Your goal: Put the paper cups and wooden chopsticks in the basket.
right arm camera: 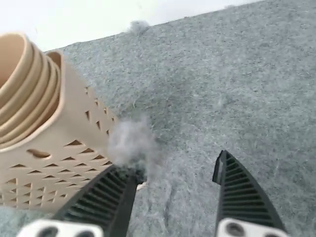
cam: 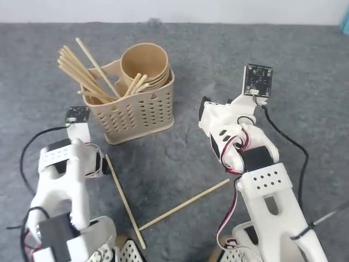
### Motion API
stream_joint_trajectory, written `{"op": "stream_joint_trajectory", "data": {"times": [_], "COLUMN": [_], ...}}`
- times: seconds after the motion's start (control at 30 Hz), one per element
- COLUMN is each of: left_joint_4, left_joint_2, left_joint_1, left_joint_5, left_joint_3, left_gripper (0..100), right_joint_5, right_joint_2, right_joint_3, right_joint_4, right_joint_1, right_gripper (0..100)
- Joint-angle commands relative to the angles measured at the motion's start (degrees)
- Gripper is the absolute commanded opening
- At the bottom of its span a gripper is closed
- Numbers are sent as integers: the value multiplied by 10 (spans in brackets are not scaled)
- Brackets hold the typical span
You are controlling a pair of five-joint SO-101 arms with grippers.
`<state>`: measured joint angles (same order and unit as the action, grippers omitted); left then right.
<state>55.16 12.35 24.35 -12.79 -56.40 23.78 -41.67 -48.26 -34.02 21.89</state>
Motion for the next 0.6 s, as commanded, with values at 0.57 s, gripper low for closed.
{"op": "stream_joint_trajectory", "data": {"times": [0.57], "left_joint_4": [18], "left_joint_2": [23], "left_joint_1": [-55], "left_joint_5": [-11], "left_joint_3": [-36], "left_gripper": [13], "right_joint_5": [-9], "right_joint_2": [46], "right_joint_3": [4], "right_joint_4": [61], "right_joint_1": [-9], "right_gripper": [230]}}
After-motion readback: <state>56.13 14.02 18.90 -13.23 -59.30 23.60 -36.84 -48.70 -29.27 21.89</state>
